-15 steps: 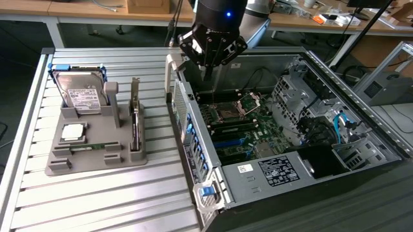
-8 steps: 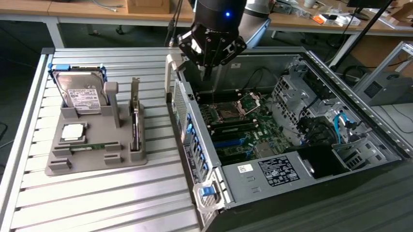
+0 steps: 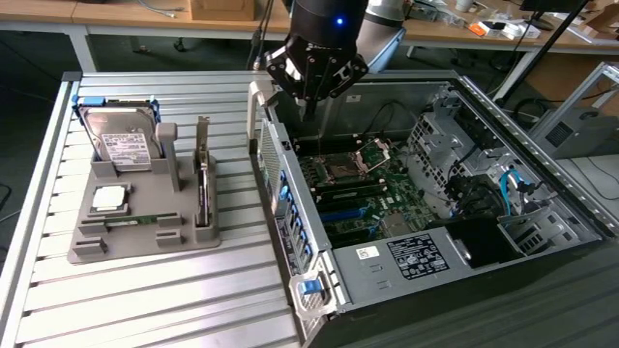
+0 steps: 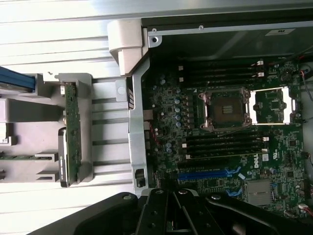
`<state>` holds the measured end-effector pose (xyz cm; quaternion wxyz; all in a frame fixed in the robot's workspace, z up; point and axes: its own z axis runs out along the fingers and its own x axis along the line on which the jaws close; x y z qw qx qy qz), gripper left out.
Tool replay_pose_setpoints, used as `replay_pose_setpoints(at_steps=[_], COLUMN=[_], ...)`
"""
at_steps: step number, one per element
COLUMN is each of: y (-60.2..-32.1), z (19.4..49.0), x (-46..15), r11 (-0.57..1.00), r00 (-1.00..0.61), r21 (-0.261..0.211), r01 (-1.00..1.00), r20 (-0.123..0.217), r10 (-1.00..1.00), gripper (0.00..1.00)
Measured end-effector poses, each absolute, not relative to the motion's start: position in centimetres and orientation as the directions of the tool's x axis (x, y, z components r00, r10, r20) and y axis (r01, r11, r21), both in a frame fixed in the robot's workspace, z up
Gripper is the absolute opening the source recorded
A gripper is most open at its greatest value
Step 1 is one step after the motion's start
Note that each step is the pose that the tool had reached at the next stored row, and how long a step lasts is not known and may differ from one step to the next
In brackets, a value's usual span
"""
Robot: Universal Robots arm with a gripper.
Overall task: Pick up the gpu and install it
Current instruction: 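Reach for the gpu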
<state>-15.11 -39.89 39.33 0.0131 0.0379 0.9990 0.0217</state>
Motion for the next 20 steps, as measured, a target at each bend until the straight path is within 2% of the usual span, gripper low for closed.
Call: replay_pose_setpoints(at_steps=[20], y=[-39.89], z=[39.33], x=[-15.69], r11=[0.996], r00=[-0.997], r21=[0.044], r01=[0.075], r20=[-0.024], r10=[0.076], gripper=[0.11])
